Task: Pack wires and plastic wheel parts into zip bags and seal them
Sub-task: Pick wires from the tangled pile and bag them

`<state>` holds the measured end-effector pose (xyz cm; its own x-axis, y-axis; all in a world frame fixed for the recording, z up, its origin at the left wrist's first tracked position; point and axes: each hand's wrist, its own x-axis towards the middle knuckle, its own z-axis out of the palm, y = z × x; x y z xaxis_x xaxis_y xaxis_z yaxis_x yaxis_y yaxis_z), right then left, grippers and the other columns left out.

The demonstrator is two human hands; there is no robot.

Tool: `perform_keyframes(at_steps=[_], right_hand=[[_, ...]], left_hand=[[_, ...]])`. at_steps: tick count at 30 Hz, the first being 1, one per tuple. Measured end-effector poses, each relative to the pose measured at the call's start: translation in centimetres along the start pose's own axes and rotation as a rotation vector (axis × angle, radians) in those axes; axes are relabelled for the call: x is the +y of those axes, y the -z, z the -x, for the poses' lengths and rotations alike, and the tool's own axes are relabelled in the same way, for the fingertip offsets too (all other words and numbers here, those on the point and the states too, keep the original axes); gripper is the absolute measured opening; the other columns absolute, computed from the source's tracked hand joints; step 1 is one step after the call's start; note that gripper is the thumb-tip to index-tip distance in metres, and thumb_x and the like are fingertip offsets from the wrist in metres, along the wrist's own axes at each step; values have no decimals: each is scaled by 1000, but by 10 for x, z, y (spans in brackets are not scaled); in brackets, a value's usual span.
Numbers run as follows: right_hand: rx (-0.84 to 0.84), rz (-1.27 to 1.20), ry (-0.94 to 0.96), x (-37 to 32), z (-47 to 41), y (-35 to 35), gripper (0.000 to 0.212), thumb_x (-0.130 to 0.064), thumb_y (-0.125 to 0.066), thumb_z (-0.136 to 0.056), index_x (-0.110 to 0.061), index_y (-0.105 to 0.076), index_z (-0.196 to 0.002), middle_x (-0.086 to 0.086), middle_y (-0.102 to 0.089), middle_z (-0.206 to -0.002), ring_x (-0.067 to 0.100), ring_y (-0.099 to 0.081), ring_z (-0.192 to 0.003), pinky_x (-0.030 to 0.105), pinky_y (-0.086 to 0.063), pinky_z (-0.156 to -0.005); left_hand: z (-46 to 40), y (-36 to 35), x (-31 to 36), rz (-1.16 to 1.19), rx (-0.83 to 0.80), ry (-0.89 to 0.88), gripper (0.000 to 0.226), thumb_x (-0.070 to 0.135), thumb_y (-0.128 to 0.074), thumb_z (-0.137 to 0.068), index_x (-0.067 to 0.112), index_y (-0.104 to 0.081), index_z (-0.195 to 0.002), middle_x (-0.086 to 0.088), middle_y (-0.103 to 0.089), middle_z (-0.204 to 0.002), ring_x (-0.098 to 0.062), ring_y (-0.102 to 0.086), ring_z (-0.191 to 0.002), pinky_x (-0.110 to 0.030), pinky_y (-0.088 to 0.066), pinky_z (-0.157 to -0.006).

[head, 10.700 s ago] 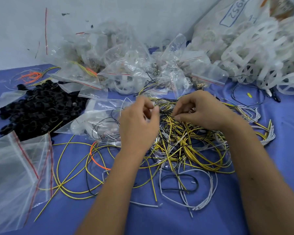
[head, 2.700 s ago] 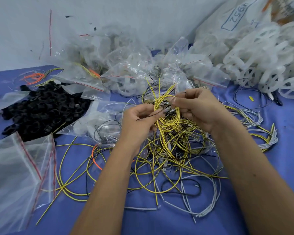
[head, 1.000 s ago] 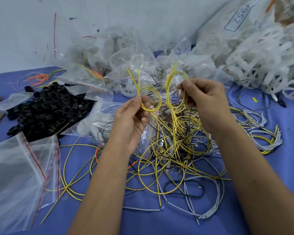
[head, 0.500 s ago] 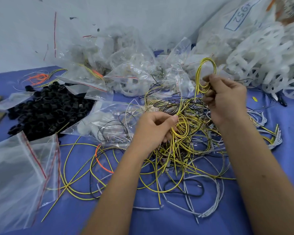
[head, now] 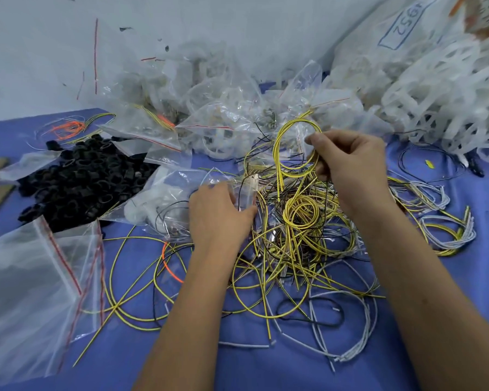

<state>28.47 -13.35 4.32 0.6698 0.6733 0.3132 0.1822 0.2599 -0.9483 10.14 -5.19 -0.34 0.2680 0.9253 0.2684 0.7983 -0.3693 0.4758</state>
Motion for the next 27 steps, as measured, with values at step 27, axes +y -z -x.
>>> perform_keyframes(at_steps=[27], right_hand=[[64, -65, -48, 2, 2, -2, 16, -13, -66, -96, -7, -76, -86, -3, -59, -53, 9, -48, -45, 20, -41, -43]], left_hand=[[7, 24, 5, 928, -801, -240, 23, 7, -53, -77, 15, -75, -83, 0, -70, -74, -11, -47, -56, -17, -27, -42]])
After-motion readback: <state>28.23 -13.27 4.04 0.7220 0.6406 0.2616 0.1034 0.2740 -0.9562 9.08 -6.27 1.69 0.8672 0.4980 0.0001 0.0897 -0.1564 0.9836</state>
